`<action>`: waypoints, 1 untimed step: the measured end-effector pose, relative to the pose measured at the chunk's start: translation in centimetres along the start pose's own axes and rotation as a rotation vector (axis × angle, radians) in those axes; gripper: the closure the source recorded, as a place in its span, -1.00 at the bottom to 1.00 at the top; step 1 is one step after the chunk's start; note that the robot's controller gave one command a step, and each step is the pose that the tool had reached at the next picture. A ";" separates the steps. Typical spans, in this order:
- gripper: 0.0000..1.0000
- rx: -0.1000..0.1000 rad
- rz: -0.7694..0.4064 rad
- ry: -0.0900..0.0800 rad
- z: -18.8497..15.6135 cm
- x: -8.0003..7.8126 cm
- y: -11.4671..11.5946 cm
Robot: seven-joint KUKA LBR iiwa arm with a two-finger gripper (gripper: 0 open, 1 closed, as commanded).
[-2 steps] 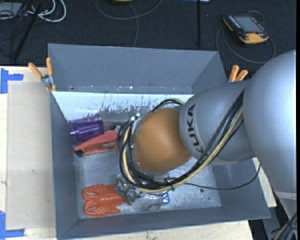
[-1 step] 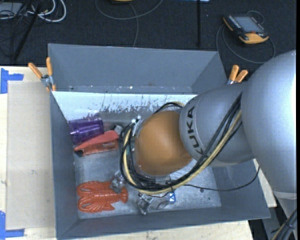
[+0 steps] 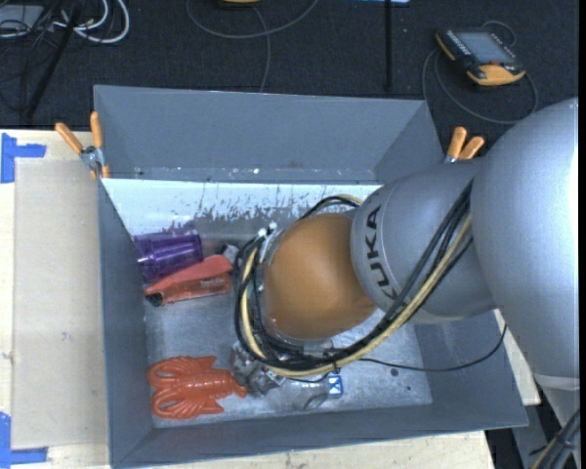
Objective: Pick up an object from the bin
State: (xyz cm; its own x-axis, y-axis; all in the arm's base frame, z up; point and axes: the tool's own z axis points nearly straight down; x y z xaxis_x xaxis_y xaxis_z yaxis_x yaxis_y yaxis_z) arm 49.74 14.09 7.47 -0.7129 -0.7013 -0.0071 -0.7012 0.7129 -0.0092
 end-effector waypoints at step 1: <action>1.00 0.000 0.000 0.000 0.0 0.0 0.0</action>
Offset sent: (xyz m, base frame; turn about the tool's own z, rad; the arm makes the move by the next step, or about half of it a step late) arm 0.0064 -0.0260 -0.0047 -0.1116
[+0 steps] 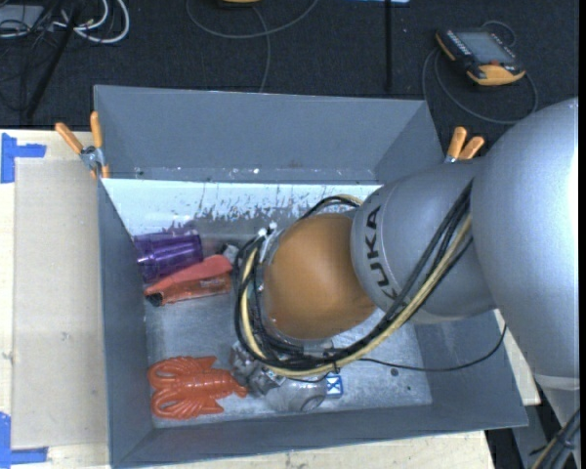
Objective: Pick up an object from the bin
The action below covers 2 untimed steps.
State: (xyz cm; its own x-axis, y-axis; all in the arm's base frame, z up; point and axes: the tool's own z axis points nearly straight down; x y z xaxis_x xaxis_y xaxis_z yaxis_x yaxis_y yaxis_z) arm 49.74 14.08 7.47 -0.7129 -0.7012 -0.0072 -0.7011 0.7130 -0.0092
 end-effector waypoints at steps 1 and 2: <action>-1.00 -0.011 -0.110 0.011 0.4 1.4 -2.3; -1.00 -0.011 -0.107 0.011 0.4 1.4 -2.3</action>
Offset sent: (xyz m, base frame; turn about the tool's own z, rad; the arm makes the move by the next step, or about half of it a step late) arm 0.0000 0.0000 0.0000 0.0000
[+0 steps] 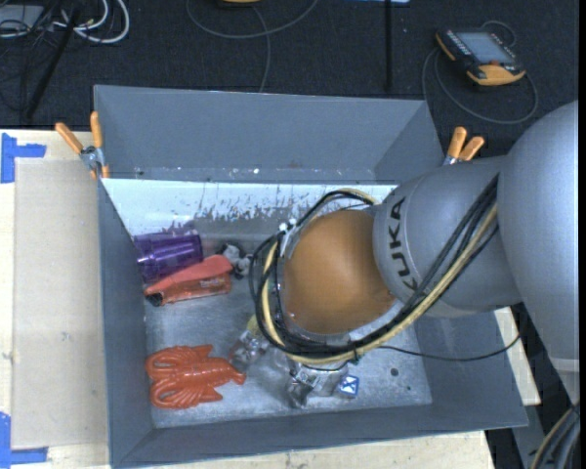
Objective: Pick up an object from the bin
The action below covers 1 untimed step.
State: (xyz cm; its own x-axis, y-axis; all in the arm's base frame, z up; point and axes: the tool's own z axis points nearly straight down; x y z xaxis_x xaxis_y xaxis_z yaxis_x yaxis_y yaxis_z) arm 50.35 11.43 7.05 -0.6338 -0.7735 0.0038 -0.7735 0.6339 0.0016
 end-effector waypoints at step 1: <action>-1.00 0.004 -0.137 0.002 -0.9 -1.1 1.5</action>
Offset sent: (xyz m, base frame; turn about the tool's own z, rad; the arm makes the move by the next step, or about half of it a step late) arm -0.0161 0.0745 0.1293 -0.3637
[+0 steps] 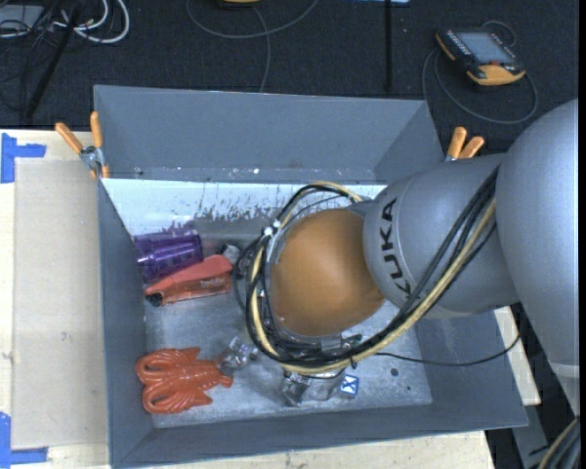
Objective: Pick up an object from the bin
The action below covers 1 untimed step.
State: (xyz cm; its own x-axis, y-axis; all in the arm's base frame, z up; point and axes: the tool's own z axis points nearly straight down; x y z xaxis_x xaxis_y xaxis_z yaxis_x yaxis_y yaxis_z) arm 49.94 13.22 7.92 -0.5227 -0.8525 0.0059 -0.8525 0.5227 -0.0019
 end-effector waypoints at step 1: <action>-1.00 -0.009 -0.238 -0.003 -4.8 -2.4 2.5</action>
Offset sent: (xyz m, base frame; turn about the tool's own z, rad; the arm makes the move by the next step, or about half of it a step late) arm -0.0136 0.0099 0.1521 -0.3015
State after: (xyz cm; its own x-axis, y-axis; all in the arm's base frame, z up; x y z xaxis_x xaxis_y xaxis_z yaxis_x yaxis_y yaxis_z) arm 49.05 16.58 12.74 -0.3068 -0.9518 0.0025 -0.9517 0.3068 0.0077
